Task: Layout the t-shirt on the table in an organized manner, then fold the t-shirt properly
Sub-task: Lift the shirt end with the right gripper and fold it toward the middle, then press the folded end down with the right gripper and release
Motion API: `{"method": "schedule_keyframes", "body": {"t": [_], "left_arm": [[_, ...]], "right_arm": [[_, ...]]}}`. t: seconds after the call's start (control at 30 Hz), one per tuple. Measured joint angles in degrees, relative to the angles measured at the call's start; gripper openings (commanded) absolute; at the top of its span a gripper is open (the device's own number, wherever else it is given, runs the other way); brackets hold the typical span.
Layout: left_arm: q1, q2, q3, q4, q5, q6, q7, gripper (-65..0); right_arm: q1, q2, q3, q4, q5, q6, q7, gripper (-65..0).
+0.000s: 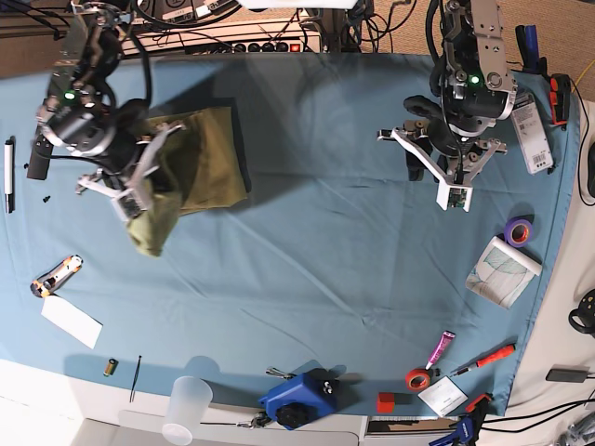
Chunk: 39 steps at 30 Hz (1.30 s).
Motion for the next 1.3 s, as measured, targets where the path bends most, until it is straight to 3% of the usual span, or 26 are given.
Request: {"method": "schedule_keyframes", "body": {"t": [0.37,0.5,0.57,0.83,0.93,1.03,1.13,1.2,1.3], "left_arm": [[0.00,0.02,0.00,0.00,-0.02,0.00,-0.17,-43.5],[0.00,0.02,0.00,0.02,0.00,0.00,-0.22,-43.5],[0.00,0.02,0.00,0.00,0.00,0.00,-0.20,-43.5],[0.00,0.02,0.00,0.00,-0.02,0.00,-0.22,-43.5],[0.00,0.02,0.00,0.00,0.00,0.00,-0.22,-43.5],[0.00,0.02,0.00,0.02,0.00,0.00,-0.22,-43.5],[0.00,0.02,0.00,0.00,-0.02,0.00,-0.22,-43.5],[0.02,0.02,0.00,0.00,0.00,0.00,-0.22,-43.5],[0.00,0.02,0.00,0.00,0.00,0.00,-0.22,-43.5]], "right_arm": [[-0.02,0.31,-16.20,-0.09,-12.37,-3.67,1.09,-65.0],[-0.50,0.28,-18.29,-0.09,-12.13,-3.63,1.38,-44.1],[-1.22,0.31,-18.34,-0.09,-12.09,-3.65,1.92,-42.2],[0.39,0.46,-18.34,3.02,-12.35,-3.69,-2.69,-42.3],[2.67,0.44,-18.03,7.89,-12.11,-3.74,-1.01,-42.3],[3.37,0.44,-16.24,10.56,-11.93,-4.15,4.55,-42.3],[3.32,0.44,-14.25,10.45,-12.09,-6.62,4.15,-43.0],[3.34,0.42,-11.96,10.47,-12.02,-6.64,4.15,-47.6],[3.32,0.42,-6.78,10.45,-11.96,-6.67,4.55,-63.3]]}}
